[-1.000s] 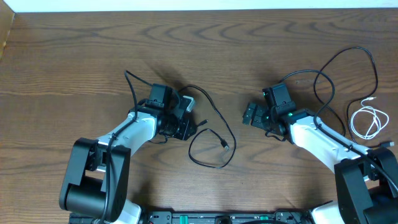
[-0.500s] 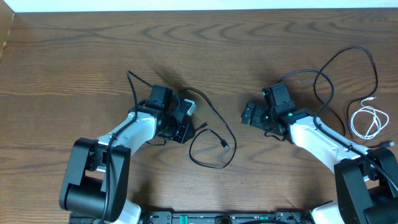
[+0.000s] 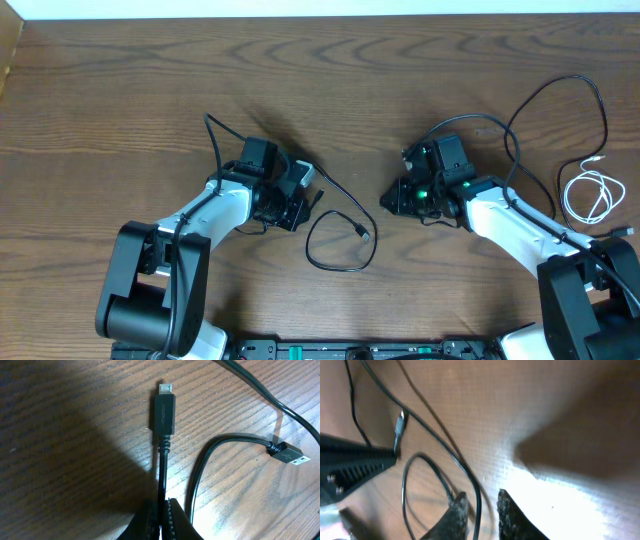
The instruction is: Untangle cables
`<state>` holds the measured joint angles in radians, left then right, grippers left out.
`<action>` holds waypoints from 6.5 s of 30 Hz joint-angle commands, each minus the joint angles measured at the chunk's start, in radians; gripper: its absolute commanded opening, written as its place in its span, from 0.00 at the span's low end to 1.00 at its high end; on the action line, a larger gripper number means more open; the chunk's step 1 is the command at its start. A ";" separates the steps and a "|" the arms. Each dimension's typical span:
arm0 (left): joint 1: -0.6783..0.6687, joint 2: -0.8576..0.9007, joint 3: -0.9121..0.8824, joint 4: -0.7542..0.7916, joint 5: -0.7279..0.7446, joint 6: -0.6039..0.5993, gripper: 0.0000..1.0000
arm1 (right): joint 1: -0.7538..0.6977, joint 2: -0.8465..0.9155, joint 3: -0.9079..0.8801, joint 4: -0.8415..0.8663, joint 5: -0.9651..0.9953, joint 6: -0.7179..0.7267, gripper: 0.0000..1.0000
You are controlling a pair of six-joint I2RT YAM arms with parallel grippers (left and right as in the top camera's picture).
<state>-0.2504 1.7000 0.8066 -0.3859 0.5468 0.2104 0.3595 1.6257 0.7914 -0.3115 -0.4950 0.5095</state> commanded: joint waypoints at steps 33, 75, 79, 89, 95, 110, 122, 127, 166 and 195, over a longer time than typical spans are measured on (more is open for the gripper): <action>0.002 -0.034 -0.002 -0.100 0.293 0.002 0.07 | 0.224 -0.009 -0.005 -0.101 0.160 0.193 0.06; -0.093 -0.053 -0.002 -0.110 0.211 -0.571 0.59 | 0.277 -0.009 -0.037 -0.012 0.228 0.253 0.25; -0.092 -0.135 -0.001 -0.110 0.139 -0.617 0.59 | 0.277 -0.009 -0.037 -0.010 0.235 0.253 0.28; -0.093 -0.454 -0.001 -0.191 -0.134 -0.634 0.47 | 0.277 -0.009 -0.037 -0.002 0.235 0.253 0.31; -0.094 -0.455 -0.007 -0.364 -0.253 -0.634 0.43 | 0.277 -0.009 -0.037 -0.002 0.235 0.253 0.34; -0.116 -0.357 -0.065 -0.365 -0.182 -1.122 0.44 | 0.277 -0.009 -0.037 -0.002 0.234 0.253 0.35; -0.212 -0.238 -0.065 -0.352 -0.185 -1.408 0.57 | 0.277 -0.009 -0.037 -0.002 0.234 0.253 0.41; -0.220 -0.169 -0.065 -0.339 -0.187 -1.465 0.64 | 0.277 -0.009 -0.037 -0.002 0.234 0.253 0.44; -0.350 -0.147 -0.065 -0.238 -0.236 -1.251 0.41 | 0.260 -0.015 -0.027 0.007 0.196 0.161 0.50; 0.045 -0.446 -0.019 -0.259 0.056 -0.645 0.65 | 0.363 -0.051 0.031 -0.062 0.322 0.058 0.99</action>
<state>-0.2340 1.2694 0.7658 -0.6273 0.6456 -0.4610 0.6735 1.5482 0.8089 -0.3637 -0.2836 0.4892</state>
